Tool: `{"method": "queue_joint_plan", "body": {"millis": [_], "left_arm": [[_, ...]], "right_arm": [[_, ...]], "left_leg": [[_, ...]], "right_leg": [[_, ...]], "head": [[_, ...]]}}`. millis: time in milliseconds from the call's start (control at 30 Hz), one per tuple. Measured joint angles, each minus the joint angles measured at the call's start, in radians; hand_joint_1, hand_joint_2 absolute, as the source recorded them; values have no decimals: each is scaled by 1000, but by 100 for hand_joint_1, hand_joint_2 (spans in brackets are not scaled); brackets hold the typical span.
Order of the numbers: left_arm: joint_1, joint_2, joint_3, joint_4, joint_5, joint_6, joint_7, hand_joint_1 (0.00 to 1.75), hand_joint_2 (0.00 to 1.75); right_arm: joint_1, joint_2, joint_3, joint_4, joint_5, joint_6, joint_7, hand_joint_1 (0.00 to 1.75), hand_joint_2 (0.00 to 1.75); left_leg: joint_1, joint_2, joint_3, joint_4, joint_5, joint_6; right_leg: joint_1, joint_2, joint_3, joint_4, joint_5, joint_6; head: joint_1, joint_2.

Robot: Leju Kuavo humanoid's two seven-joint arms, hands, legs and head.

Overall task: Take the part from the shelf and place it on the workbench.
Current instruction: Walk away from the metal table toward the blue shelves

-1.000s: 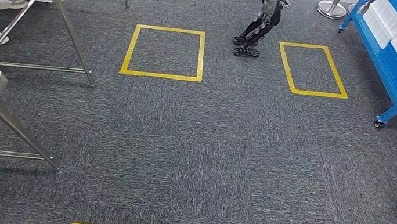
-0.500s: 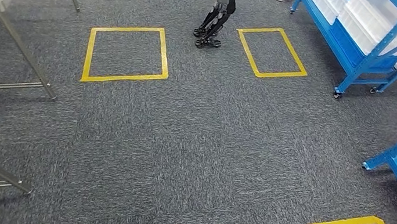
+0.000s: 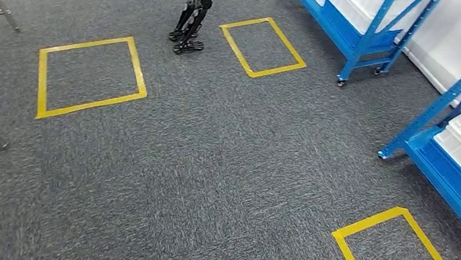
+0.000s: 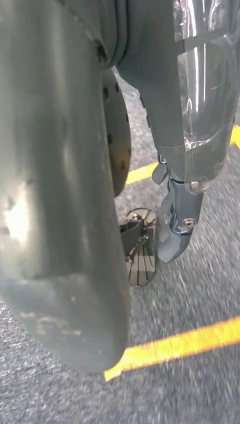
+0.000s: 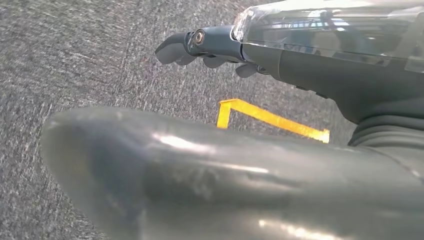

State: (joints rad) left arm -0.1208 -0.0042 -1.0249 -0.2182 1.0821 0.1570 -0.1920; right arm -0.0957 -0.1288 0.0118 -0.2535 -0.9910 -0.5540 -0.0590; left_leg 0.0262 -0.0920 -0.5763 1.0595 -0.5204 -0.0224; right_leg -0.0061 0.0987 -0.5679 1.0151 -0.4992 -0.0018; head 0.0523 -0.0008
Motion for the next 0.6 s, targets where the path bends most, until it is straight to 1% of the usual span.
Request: {"method": "queue_joint_plan", "body": {"millis": [33,67,100,133,167,200,233,267,300,333,367,400,433,467,500,533,567,600], "left_arm": [[0,1,0,0,0,0,-2,0,0],[1,1,-1,0,0,-1,-5,0,0],[2,2,-1,0,-1,-1,-7,0,0],[2,2,-1,0,-1,-1,-8,0,0],[1,3,-1,0,-2,-1,-11,0,0],[1,3,-1,0,-3,-2,-13,0,0],[1,3,-2,0,-5,-3,-15,0,0],[1,3,-2,0,-6,-4,-17,0,0],[2,4,-2,0,-7,-5,-18,0,0],[3,5,-2,0,-8,-5,-19,0,0],[2,6,-3,0,-9,-5,-20,0,0],[2,6,-4,0,-11,-6,-21,0,0],[0,7,-5,0,-13,-6,-21,0,0],[-2,7,-6,0,-16,-7,-21,0,0],[-4,8,-7,0,-19,-8,-19,0,0],[-6,9,-8,0,-23,-10,-18,0,0],[-6,10,-9,0,-26,-11,-15,0,0],[-7,10,-9,0,-30,-13,-11,0,0]], "right_arm": [[-2,0,2,1,0,0,1,0,0],[-4,1,4,1,1,1,2,0,0],[-5,2,6,2,1,2,3,0,0],[-4,4,7,2,0,2,5,0,0],[-2,5,8,2,0,3,5,0,0],[-1,6,8,2,0,3,6,0,0],[-2,7,9,2,-1,3,7,0,0],[-4,9,11,2,-1,3,8,0,0],[-5,11,14,3,-2,3,9,0,0],[-5,13,17,3,-2,3,10,0,0],[-3,15,20,3,-1,4,11,0,0],[0,16,22,4,0,4,12,0,0],[3,17,24,5,2,5,13,0,0],[4,17,26,6,3,6,15,0,0],[4,18,29,7,4,6,16,0,0],[2,18,32,7,5,5,17,0,0],[1,18,35,7,4,5,19,0,0],[1,18,37,8,4,4,21,0,0]], "left_leg": [[1,-16,7,-14,-3,2],[-1,-11,9,-19,-6,6],[-2,6,11,-20,-7,11],[-3,20,15,-23,-6,17],[-3,38,19,-26,-7,22],[-4,55,23,-29,-8,27],[-7,74,26,-29,-10,31],[-10,94,29,-29,-14,34],[-13,113,31,-29,-17,37],[-16,131,33,-29,-21,37],[-17,146,36,-29,-24,37],[-18,158,40,-29,-28,36],[-19,168,46,-29,-32,34],[-20,177,50,-29,-36,31],[-22,184,53,-30,-39,27],[-23,192,55,-30,-42,22],[-24,201,57,-32,-44,17],[-24,210,61,-34,-46,12]], "right_leg": [[-3,13,-6,4,-1,6],[-6,28,-10,6,-1,13],[-10,43,-14,4,1,19],[-10,41,-17,8,-1,23],[-9,22,-26,25,-11,27],[-7,-7,-45,62,-31,30],[-4,-44,-72,117,-58,32],[-4,-69,-108,184,-86,35],[-4,-83,-141,243,-108,36],[-4,-91,-160,278,-112,36],[-3,-96,-161,278,-98,34],[-3,-101,-139,237,-66,30],[-1,-114,-103,170,-29,25],[5,-136,-67,104,-5,19],[11,-156,-40,53,7,12],[18,-171,-27,25,7,6],[23,-174,-24,19,1,1],[23,-164,-24,14,1,-4]], "head": [[1,0],[1,0],[3,0],[5,0],[9,0],[16,0],[25,0],[32,0],[37,0],[39,0],[40,0],[41,0],[42,0],[43,0],[44,0],[44,0],[42,0],[41,0]]}}
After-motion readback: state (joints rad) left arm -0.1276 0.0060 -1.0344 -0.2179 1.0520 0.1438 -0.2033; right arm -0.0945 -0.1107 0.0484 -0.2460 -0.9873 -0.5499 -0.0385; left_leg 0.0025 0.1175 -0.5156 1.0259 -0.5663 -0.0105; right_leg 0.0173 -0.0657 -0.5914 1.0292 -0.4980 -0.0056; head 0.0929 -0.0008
